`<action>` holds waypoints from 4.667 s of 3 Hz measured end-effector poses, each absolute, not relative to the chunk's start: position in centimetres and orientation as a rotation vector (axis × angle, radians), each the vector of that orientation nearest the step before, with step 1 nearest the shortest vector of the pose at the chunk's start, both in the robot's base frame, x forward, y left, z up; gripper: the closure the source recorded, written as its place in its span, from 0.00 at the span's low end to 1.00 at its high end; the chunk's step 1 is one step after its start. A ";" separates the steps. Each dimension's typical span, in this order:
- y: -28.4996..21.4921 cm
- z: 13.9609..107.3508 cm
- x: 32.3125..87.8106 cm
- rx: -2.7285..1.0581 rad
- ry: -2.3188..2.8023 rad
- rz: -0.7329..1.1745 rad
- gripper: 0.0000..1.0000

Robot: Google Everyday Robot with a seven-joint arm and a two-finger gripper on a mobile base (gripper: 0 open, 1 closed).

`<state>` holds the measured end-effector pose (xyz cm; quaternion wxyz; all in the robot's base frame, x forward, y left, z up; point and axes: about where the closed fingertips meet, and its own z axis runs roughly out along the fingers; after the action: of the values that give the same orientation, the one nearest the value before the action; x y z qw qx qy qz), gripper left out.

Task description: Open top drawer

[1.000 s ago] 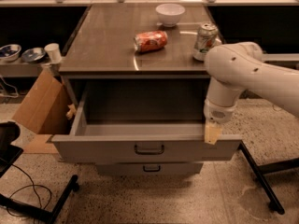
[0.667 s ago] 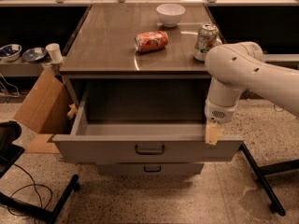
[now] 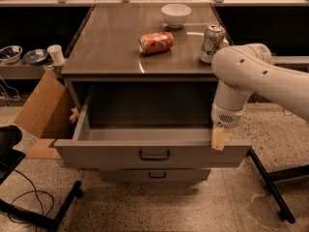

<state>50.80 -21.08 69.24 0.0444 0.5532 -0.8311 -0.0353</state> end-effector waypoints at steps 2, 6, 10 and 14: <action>-21.1 69.2 50.8 1.690 -2.540 -0.108 0.00; -20.1 67.9 43.4 1.687 -2.532 -0.321 0.64; -21.2 68.5 36.9 1.573 -2.537 -0.337 1.00; -21.2 71.1 37.5 1.603 -2.522 -0.284 0.13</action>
Offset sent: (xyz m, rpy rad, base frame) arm 0.0000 0.0000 0.0000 0.0000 0.0000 0.0000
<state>37.54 -21.16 71.12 0.0698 0.5327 -0.8381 -0.0945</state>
